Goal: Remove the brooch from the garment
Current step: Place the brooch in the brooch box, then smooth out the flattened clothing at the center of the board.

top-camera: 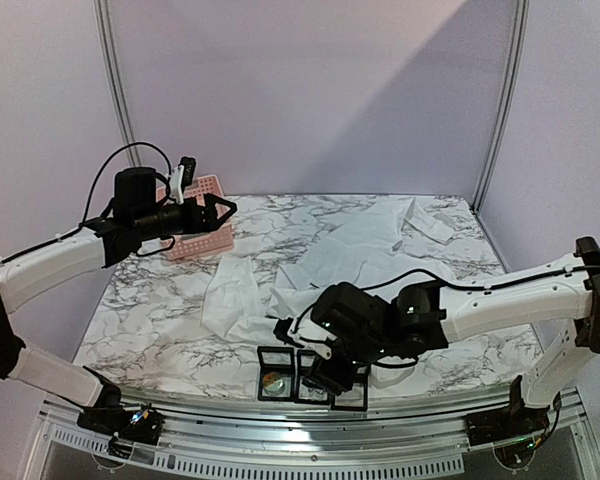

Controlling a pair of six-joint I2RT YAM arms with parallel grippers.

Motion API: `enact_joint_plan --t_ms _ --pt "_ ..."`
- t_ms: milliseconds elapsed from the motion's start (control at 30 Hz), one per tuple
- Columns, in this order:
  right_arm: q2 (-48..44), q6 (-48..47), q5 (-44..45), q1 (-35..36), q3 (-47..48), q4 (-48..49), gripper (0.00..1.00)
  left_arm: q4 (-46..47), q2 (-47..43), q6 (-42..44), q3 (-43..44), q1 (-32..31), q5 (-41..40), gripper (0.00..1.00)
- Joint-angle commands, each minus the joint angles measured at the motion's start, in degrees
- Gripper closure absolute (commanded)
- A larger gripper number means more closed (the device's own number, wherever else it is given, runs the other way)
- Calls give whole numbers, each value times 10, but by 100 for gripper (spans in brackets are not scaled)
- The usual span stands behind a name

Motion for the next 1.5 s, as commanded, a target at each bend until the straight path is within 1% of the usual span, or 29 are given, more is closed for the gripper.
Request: enact_joint_plan --t_ms 0,200,333,433,533,667,733,867,933,1033,1100,1300,1467 --pt "-64 9 -48 -26 -9 34 33 2 19 -8 -5 7 16 0" --pt "-127 36 -97 -107 -21 56 25 3 33 -9 -4 -6 23 0" --pt "-139 71 -117 -191 -23 49 18 0 51 -3 0 -31 27 0" --pt "-123 95 -101 -254 -29 36 17 -12 73 2 14 -60 36 1" --pt "-93 110 -75 -307 -31 34 17 -51 102 10 36 -85 43 1" --pt "-52 146 -99 -380 -19 57 17 -64 150 -19 55 -100 78 2" --pt "-31 169 -123 -407 -9 73 19 -57 173 -48 56 -102 103 3" --pt "15 215 -139 -417 22 92 23 -25 198 -96 37 -113 120 6" --pt "33 237 -167 -417 20 121 24 10 198 -115 20 -119 114 6" --pt "57 267 -203 -417 25 149 29 63 196 -156 -10 -125 112 6" --pt "78 283 -206 -417 30 154 30 92 192 -174 -29 -132 101 6" --pt "110 338 -182 -417 34 162 34 125 183 -190 -69 -151 47 6" --pt "134 360 -189 -417 38 183 38 170 184 -219 -91 -158 45 7"
